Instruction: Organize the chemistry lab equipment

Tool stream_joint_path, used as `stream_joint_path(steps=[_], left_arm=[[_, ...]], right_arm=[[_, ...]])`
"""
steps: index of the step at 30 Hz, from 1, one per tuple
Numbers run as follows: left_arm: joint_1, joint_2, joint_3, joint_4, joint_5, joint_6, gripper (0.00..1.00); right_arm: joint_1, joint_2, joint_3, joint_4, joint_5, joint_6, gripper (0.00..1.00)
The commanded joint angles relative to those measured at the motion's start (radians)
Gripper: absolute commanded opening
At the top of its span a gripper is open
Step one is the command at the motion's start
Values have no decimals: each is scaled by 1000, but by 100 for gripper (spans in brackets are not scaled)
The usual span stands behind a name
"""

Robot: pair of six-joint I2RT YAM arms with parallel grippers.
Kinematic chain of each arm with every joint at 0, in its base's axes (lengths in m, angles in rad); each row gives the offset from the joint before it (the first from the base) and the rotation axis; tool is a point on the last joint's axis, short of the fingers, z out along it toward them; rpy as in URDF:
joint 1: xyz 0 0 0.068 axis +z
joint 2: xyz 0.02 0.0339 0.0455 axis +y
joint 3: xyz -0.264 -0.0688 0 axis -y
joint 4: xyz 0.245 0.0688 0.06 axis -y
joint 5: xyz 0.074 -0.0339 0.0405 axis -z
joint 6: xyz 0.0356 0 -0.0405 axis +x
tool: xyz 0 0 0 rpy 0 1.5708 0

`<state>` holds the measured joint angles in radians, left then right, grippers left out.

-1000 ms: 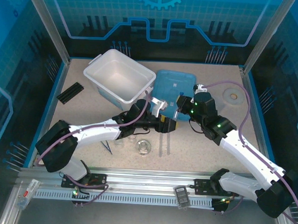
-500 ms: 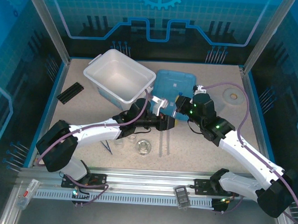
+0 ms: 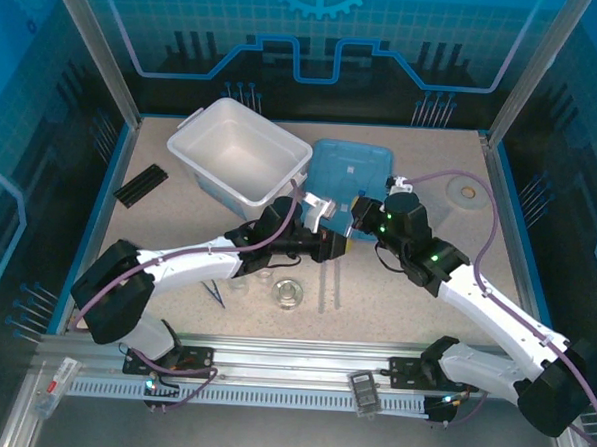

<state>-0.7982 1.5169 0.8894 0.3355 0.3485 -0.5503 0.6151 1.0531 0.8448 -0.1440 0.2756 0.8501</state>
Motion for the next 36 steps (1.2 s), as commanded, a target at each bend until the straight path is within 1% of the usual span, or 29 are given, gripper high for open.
stream_joint_path(steps=[1, 2, 4, 6, 7, 9, 11, 13, 16, 18, 19, 24, 31, 36], left_arm=[[11, -37, 25, -49, -11, 65, 15], [11, -39, 27, -63, -14, 80, 14], [11, -47, 36, -95, -21, 112, 14], [13, -54, 48, -134, -31, 147, 14], [13, -58, 56, -157, -38, 169, 14], [13, -67, 67, -200, -54, 212, 14], [12, -76, 78, -248, -73, 260, 14], [13, -84, 87, -288, -89, 304, 14], [12, -96, 95, -340, -124, 363, 14], [13, -102, 97, -366, -142, 395, 14], [13, -107, 97, -380, -150, 411, 14], [12, -121, 91, -421, -178, 466, 15], [13, -141, 75, -426, -197, 495, 15], [7, -141, 72, -425, -192, 512, 16]], right_arm=[[11, -20, -6, 16, 8, 10, 13], [12, -20, -3, 10, 6, 9, 16], [12, -23, 6, -3, 3, -1, 28], [10, -32, 18, -24, -2, -21, 37], [8, -39, 26, -45, -5, -32, 43], [-6, -50, 43, -78, -29, -56, 51], [-37, -56, 82, -130, -89, -83, 55], [-84, -49, 120, -183, -181, -117, 60], [-164, -5, 195, -282, -355, -198, 66], [-204, 21, 233, -340, -429, -241, 67], [-230, 35, 245, -355, -491, -262, 67], [-306, 74, 260, -384, -663, -281, 67], [-313, 111, 275, -397, -743, -305, 56], [-313, 122, 269, -377, -798, -301, 54]])
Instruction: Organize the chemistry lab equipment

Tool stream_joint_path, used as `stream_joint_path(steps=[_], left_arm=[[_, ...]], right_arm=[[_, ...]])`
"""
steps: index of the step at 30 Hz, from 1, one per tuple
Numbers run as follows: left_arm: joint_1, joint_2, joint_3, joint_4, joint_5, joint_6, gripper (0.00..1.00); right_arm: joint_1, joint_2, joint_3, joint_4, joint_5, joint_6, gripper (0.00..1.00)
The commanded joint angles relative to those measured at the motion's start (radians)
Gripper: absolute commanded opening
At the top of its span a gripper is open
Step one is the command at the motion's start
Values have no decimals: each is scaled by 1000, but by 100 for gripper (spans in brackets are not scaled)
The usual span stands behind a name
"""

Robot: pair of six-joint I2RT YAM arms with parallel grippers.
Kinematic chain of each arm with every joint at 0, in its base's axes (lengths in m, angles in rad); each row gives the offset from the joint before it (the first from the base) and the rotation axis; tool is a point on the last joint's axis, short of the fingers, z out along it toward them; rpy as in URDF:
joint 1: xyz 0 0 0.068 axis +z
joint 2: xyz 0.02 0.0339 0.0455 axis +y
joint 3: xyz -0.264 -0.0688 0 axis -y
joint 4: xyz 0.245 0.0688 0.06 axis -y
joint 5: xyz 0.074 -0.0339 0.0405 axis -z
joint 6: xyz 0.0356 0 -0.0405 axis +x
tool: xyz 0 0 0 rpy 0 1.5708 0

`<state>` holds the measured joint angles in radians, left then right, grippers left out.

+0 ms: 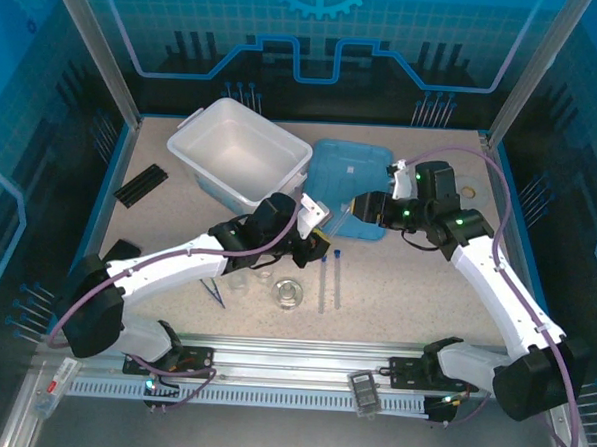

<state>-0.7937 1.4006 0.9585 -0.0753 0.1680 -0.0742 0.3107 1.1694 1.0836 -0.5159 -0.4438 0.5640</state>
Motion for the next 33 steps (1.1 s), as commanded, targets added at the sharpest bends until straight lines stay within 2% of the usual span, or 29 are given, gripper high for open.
stream_joint_path(steps=[1, 12, 20, 26, 29, 31, 33], left_arm=[[1, -22, 6, -18, -13, 38, 16], [-34, -23, 8, -22, -22, 65, 17], [-39, -20, 12, -26, -39, 72, 18], [-39, -12, 18, -31, -60, 71, 19], [-40, -6, 20, -34, -66, 67, 25], [-39, -8, 20, -34, -72, 59, 42], [-39, -12, 19, -34, -77, 52, 50]], right_arm=[[-10, 8, 30, -2, -89, -13, 54], [-34, 60, 21, 57, -164, 17, 50], [-40, 77, 33, 53, -187, 15, 35], [-41, 60, 52, -14, -147, -35, 23], [-42, 48, 58, -46, -115, -61, 22], [-42, 36, 56, -58, -85, -74, 21], [-43, 29, 59, -69, -51, -80, 21]])
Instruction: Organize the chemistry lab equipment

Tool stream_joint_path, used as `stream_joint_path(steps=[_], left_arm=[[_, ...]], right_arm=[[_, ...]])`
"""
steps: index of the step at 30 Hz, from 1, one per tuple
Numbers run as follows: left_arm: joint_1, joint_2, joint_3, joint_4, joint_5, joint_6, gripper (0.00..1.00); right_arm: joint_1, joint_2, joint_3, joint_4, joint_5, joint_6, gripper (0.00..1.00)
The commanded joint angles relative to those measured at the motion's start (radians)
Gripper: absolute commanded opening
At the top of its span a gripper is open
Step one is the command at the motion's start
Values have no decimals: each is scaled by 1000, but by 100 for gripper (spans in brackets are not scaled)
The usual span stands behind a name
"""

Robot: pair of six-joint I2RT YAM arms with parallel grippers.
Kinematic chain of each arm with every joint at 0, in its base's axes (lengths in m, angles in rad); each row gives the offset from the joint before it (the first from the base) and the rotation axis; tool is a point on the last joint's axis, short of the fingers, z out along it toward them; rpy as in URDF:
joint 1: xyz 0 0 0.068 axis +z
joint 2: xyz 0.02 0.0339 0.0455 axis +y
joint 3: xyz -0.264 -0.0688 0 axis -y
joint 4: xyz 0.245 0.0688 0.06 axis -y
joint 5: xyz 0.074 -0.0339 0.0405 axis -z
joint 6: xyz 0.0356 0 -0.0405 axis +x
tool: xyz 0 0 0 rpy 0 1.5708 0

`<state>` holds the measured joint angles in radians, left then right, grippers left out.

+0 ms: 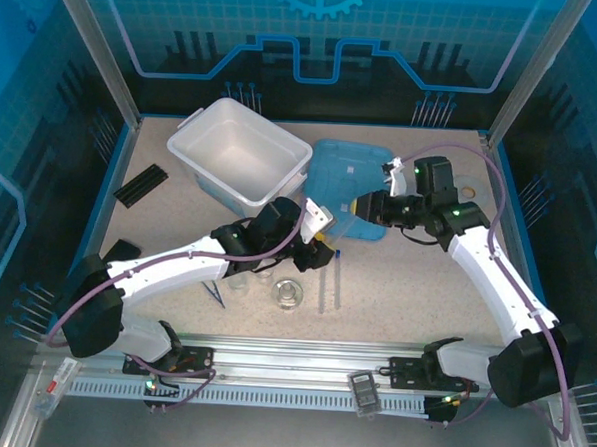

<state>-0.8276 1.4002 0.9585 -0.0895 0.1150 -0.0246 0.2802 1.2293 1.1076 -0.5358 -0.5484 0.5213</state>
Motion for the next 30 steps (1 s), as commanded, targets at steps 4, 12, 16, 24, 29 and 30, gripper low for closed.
stream_joint_path(steps=[4, 12, 16, 24, 29, 30], left_arm=[[-6, -37, 13, -11, -29, -23, 60], [-5, -83, -27, -13, -95, -60, 70], [-1, -123, -68, 9, -147, -80, 84], [34, -210, -125, 56, -205, -145, 99], [64, -219, -137, 61, -207, -226, 99], [69, -218, -140, 63, -199, -235, 99]], right_arm=[[-13, -34, 50, -68, 134, -49, 20], [-17, -3, 124, -101, 343, -86, 20], [-19, 21, 167, -98, 458, -104, 20], [-26, 54, 181, -1, 696, -126, 19], [-26, 74, 160, 101, 815, -144, 20], [-27, 81, 158, 117, 838, -147, 20]])
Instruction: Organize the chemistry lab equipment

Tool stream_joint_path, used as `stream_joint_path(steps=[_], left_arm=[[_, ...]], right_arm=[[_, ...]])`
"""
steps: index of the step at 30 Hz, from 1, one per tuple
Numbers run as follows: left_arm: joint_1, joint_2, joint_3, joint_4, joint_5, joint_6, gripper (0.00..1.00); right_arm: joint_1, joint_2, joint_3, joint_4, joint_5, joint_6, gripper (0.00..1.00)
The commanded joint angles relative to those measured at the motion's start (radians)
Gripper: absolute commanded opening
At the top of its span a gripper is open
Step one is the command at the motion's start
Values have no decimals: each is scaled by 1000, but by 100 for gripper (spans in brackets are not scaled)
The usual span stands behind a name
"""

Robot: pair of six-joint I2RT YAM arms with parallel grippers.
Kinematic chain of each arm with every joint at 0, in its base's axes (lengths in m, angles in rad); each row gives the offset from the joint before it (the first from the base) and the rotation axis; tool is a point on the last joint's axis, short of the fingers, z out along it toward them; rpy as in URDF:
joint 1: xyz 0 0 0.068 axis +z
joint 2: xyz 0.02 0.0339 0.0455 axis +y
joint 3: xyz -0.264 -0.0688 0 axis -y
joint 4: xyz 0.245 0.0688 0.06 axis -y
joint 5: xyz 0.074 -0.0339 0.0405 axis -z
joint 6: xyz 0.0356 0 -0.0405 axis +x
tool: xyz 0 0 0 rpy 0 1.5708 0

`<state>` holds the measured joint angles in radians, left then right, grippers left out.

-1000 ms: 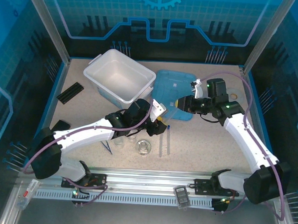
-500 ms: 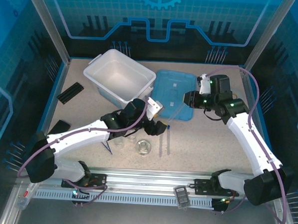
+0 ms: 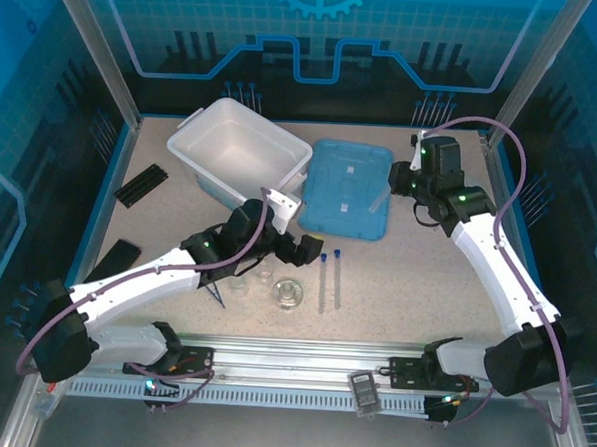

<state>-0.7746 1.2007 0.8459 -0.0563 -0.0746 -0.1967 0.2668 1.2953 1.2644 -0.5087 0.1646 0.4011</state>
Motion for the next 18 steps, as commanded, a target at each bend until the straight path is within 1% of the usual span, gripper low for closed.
stream_joint_path(steps=[1, 6, 11, 14, 18], left_arm=[[17, -16, -28, 25, -12, -75, 99], [19, 10, -3, -15, -2, -87, 99], [19, -14, -16, -38, -24, -92, 99], [17, -20, -20, -62, -24, -90, 99], [12, -49, -45, -75, -44, -93, 99]], right_arm=[[-14, 21, 2, 104, 140, -31, 21], [-14, 74, 8, 192, 249, -70, 21], [-16, 123, -7, 296, 351, -109, 21], [-20, 151, -20, 342, 392, -118, 21], [-38, 202, -22, 376, 401, -120, 21]])
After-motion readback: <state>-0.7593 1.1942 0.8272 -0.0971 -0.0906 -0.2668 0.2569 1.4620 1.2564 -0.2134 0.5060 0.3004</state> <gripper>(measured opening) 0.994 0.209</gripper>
